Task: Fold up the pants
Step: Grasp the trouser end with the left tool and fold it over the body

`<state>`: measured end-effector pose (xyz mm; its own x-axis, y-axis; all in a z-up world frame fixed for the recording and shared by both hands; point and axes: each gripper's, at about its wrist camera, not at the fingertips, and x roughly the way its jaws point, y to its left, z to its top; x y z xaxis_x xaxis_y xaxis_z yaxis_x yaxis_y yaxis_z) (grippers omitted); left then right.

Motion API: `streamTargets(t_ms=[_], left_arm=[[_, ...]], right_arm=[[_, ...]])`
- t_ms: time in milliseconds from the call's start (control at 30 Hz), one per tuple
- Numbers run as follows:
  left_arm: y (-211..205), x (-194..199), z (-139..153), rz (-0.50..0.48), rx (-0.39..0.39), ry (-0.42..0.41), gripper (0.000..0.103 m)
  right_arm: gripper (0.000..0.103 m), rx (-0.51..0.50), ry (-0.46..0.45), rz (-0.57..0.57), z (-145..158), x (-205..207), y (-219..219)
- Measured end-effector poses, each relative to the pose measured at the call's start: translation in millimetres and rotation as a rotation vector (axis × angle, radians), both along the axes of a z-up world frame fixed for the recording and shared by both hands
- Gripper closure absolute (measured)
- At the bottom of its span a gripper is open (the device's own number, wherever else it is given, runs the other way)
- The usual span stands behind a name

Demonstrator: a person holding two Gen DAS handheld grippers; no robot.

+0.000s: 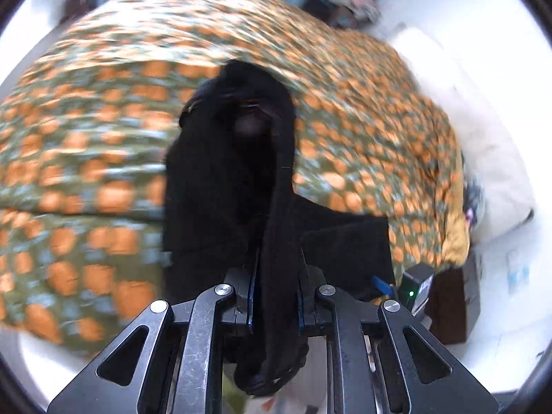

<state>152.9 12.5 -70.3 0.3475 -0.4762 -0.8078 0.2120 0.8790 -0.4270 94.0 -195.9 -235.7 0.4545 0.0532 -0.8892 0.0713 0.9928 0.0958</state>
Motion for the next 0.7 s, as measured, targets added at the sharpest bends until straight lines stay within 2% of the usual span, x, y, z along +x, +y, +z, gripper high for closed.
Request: streamTargets(t_ms=[100,167,200,267,333,367,433,467,500,567,633,700], left_arm=[[-78,6,-34,-0.074,0.078,-0.032,0.084],[-112,7,-52,-0.13,0.113,-0.047,0.08],[-131,9,-66,-0.172,0.132,-0.052,0.075],[-153,11,-82,-0.225,0.156,-0.039,0.071],[-158,10,-80,-0.255,0.128,-0.014,0.071],[-156,9,-70,-0.261,0.091,-0.015,0.07],[-144,8,-42,-0.26,0.008,-0.051,0.06],[-132,7,-27,-0.247,-0.025,-0.081,0.05],[-111,5,-5,-0.21,-0.058,-0.137,0.039],[-74,2,19,-0.128,-0.08,-0.23,0.032],[-28,-1,31,0.001,-0.049,-0.311,0.033],[8,-4,25,0.119,0.038,-0.341,0.038]], right_arm=[[0.0,0.013,0.021,0.002,3,1,-2],[0.0,0.028,0.032,0.0,8,1,-5],[0.0,0.038,0.028,-0.009,12,0,-8],[0.0,0.054,0.0,-0.049,22,-6,-17],[0.0,0.053,-0.032,-0.078,31,-13,-24],[0.0,0.047,-0.053,-0.089,37,-18,-28],[0.0,0.036,-0.107,-0.11,50,-27,-38],[0.0,0.034,-0.135,-0.121,55,-31,-43],[0.0,0.031,-0.17,-0.137,62,-37,-49],[0.0,0.028,-0.226,-0.17,71,-44,-63],[0.0,0.034,-0.269,-0.197,78,-49,-76],[0.0,0.053,-0.284,-0.196,82,-48,-84]])
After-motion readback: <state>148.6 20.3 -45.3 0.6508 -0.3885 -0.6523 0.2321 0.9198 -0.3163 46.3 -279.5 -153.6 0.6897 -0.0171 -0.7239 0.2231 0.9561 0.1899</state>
